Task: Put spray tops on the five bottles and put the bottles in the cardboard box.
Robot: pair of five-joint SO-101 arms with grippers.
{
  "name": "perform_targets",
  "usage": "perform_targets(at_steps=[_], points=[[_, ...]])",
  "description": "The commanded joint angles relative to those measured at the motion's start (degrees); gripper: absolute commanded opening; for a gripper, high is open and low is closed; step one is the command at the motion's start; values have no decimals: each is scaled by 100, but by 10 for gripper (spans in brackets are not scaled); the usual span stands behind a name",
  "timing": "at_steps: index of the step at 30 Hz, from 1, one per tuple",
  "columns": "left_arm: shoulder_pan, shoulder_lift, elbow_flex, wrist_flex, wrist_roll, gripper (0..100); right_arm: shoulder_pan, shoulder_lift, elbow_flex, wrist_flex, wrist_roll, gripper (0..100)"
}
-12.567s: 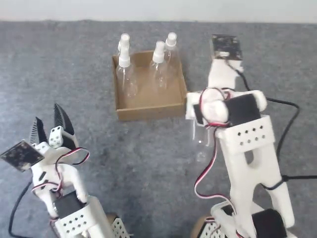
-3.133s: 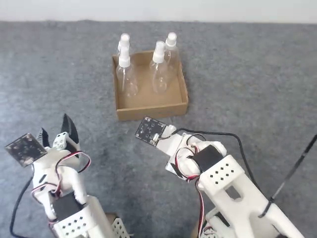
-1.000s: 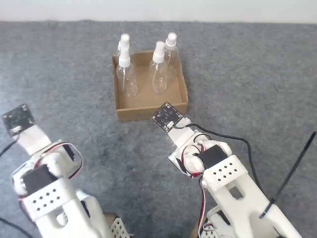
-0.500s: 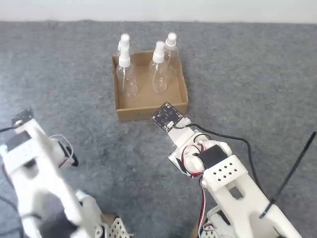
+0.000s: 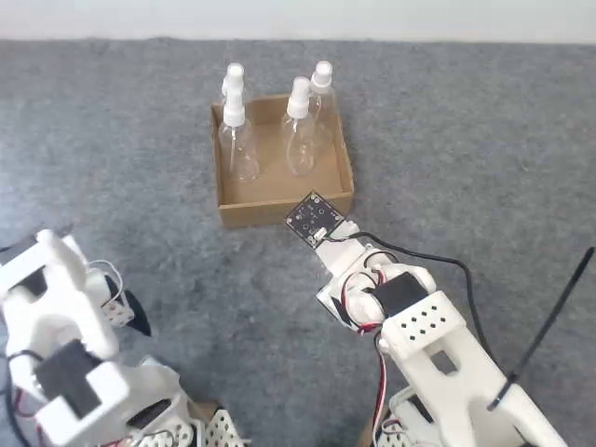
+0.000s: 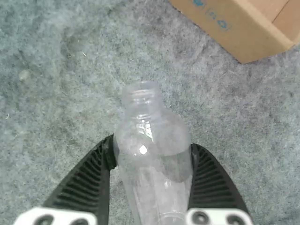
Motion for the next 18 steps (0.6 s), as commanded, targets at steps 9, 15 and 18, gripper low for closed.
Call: perform_targets(at_steps=[9,15,18], points=[[9,1073,-664,571,-554,163,84,-57,-79,-145,0,76],[-18,1829,-901,686,-993,159,101,-57,-79,-145,0,76],[9,2154,-971,695,-1073,159,233,-57,-79,-145,0,76]])
